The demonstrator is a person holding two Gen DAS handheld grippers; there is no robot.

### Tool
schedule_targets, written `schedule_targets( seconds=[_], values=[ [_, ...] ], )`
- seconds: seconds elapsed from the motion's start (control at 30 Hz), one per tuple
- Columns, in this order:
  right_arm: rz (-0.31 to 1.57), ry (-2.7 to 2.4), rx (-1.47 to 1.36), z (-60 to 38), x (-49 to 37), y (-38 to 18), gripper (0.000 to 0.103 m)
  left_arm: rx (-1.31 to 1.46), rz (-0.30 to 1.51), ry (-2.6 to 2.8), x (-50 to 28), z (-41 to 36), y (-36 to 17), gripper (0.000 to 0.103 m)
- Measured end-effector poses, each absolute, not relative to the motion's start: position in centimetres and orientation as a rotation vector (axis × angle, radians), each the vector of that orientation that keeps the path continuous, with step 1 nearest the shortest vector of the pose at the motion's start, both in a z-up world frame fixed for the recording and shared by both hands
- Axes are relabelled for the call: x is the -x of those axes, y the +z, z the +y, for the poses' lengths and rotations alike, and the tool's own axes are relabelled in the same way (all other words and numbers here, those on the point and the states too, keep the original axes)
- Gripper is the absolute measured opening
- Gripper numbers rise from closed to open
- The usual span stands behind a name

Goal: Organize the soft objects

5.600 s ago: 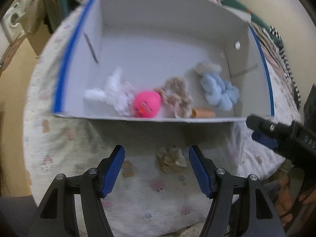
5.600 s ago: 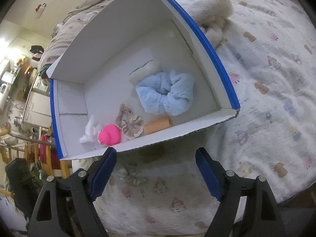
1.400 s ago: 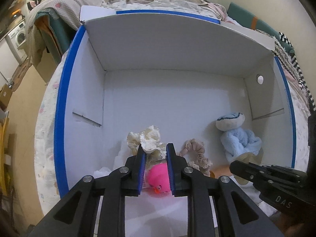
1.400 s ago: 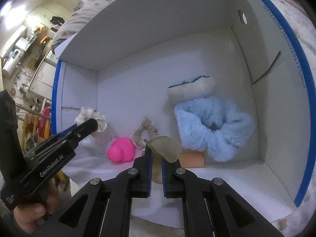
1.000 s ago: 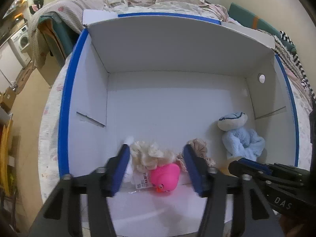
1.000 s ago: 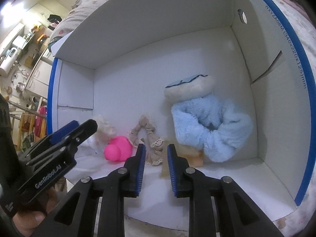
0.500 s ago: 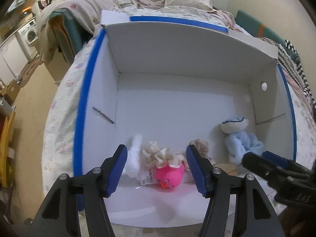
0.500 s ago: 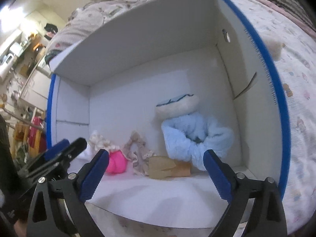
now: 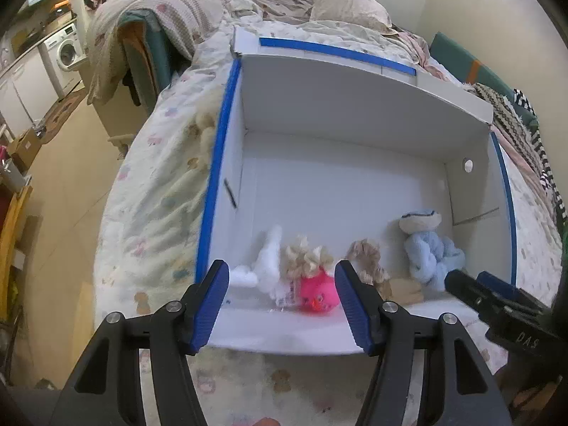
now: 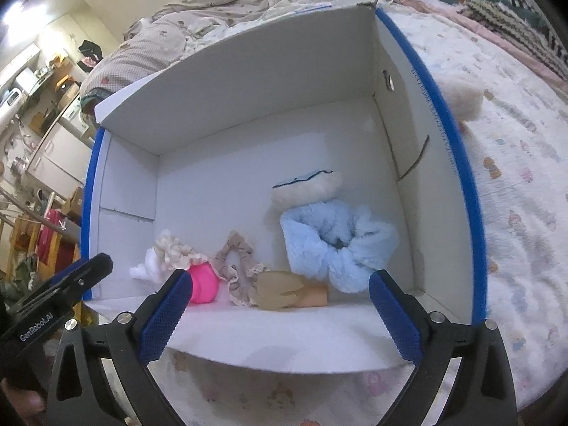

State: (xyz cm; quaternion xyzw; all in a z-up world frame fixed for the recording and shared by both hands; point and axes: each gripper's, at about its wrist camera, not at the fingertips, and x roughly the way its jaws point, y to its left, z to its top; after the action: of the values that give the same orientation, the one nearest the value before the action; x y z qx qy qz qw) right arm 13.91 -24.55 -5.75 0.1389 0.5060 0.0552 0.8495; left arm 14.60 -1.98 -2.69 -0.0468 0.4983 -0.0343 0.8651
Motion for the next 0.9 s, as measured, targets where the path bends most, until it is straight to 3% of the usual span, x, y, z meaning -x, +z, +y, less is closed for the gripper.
schedule_targets(
  seconds=[0.37, 0.9],
  values=[
    [1.009, 0.107, -0.219, -23.4, -10.6, -4.1, 0.103, 0.072, 0.987, -0.075, -11.2, -0.4, -1.1, 0.088],
    [0.718, 0.107, -0.172, -22.2, -4.6, 0.6, 0.103, 0.004, 0.618, -0.014, -3.8, 1.6, 4.6, 0.098]
  ],
)
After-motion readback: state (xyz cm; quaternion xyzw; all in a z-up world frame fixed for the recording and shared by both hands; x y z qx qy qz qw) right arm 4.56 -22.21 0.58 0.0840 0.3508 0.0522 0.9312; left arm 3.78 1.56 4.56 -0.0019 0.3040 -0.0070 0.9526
